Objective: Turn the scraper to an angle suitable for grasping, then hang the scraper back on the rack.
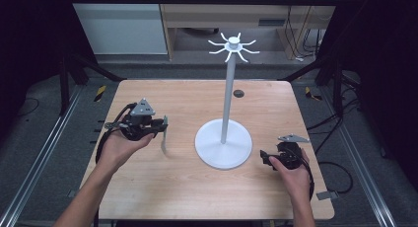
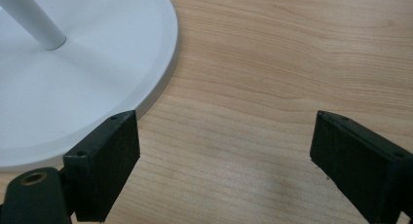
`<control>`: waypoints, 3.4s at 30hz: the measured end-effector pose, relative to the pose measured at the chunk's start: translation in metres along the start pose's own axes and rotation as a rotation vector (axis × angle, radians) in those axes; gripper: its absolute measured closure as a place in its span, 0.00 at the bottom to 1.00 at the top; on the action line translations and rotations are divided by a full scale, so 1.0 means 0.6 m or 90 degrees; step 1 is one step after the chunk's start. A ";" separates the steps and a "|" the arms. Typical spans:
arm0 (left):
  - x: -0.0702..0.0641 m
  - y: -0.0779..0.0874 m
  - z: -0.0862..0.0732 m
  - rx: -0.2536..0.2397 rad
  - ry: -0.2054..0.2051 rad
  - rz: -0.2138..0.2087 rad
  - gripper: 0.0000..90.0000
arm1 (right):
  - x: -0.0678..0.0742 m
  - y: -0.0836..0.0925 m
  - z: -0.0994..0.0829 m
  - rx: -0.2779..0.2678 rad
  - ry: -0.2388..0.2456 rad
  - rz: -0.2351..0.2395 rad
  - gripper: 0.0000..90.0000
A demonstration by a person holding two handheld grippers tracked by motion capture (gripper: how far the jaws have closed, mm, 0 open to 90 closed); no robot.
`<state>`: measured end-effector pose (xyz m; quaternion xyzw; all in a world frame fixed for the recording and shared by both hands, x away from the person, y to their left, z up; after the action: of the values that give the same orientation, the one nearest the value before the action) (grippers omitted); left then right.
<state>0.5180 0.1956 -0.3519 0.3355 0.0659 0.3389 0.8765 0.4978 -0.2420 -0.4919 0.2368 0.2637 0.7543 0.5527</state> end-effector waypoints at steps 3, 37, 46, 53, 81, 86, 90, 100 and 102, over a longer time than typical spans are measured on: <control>-0.002 0.007 0.009 -0.027 0.003 -0.002 0.83 | 0.000 0.000 0.000 0.001 0.003 0.001 0.12; -0.037 0.028 0.078 -0.127 -0.037 -0.027 0.83 | 0.003 -0.002 0.000 0.001 0.013 0.002 0.12; -0.042 0.043 0.101 -0.142 -0.042 -0.031 0.83 | 0.003 -0.001 0.000 0.002 0.012 0.002 0.12; -0.046 0.052 0.123 -0.153 -0.049 -0.034 0.83 | 0.002 -0.001 0.000 0.003 0.009 0.002 0.12; -0.083 0.080 0.229 -0.184 -0.079 -0.051 0.83 | 0.003 0.000 0.000 0.001 0.011 0.005 0.12; -0.086 0.084 0.244 -0.185 -0.081 -0.047 0.83 | 0.003 0.000 0.000 -0.001 0.009 0.007 0.12; -0.086 0.088 0.251 -0.188 -0.081 -0.046 0.83 | 0.002 0.000 0.000 0.000 0.007 0.005 0.12; -0.083 0.095 0.262 -0.199 -0.072 -0.044 0.83 | 0.002 0.000 0.000 0.001 0.009 0.006 0.12; -0.083 0.096 0.262 -0.200 -0.072 -0.043 0.83 | 0.002 0.000 0.000 0.000 0.009 0.006 0.12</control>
<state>0.5020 0.1096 -0.2002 0.2105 -0.0262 0.2959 0.9314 0.4974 -0.2407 -0.4915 0.2328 0.2668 0.7584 0.5472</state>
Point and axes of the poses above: each handheld gripper's, and its own axes: y roughly backward along the jaws, z roughly out of its top, x roughly to its left, the point moved 2 cm from there along -y, roughly forward along the jaws, and after that the axes turned 1 degree about -x, right-handed, at the moved point
